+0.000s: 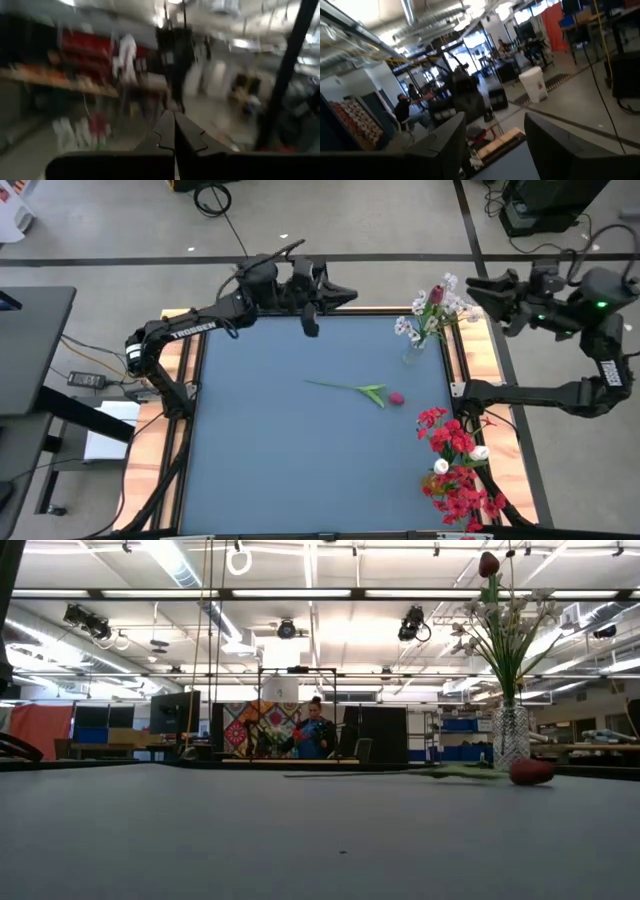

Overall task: Sort flowers into vase by color
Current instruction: Put the dark red flower into the transparent vase

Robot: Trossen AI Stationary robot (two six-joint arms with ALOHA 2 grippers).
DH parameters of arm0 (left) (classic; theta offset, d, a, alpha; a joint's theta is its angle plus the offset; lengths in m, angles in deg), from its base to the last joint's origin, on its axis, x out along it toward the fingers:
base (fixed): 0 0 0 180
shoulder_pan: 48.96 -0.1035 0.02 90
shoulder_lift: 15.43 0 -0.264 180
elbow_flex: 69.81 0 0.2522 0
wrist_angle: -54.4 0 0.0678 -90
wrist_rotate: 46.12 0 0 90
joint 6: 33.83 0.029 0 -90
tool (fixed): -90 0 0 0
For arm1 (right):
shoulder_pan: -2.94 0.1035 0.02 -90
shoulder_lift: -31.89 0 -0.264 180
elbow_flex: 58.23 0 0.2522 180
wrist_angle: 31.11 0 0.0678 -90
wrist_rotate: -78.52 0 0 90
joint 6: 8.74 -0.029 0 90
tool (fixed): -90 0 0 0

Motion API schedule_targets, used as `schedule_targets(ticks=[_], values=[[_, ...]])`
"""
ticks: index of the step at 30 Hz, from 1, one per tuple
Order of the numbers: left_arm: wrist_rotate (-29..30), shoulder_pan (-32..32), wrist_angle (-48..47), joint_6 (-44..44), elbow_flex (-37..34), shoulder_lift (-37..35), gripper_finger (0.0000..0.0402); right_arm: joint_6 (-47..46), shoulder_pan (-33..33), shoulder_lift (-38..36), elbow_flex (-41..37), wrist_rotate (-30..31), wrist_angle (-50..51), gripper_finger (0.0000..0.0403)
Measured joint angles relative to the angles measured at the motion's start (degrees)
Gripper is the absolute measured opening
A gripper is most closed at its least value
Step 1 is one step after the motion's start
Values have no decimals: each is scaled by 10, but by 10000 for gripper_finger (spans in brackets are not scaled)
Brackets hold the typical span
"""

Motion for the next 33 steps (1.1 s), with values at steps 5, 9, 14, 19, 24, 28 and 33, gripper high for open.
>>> schedule_targets(ticks=[5, 9, 14, 19, 24, 28, 33], values=[[-3, 14, -218, 100, 1, 12, 20, -1, 0, -10, 3, 21, -3, 209], [56, 35, -363, 184, -1, 59, 56, -9, 0, -10, 3, 28, 10, 209], [68, 51, -402, 232, -2, 145, 104, -23, 0, -3, 3, 28, 19, 209], [68, 51, -406, 240, -3, 227, 130, -45, 0, -2, 3, 25, 32, 209], [71, 50, -398, 272, -3, 285, 132, -62, 0, -1, 3, 24, 46, 208], [71, 51, -405, 282, -3, 315, 132, -71, 0, -1, 4, 22, 50, 208], [94, 50, -408, 282, -2, 337, 132, -71, 0, -1, 4, 22, 51, 208]])
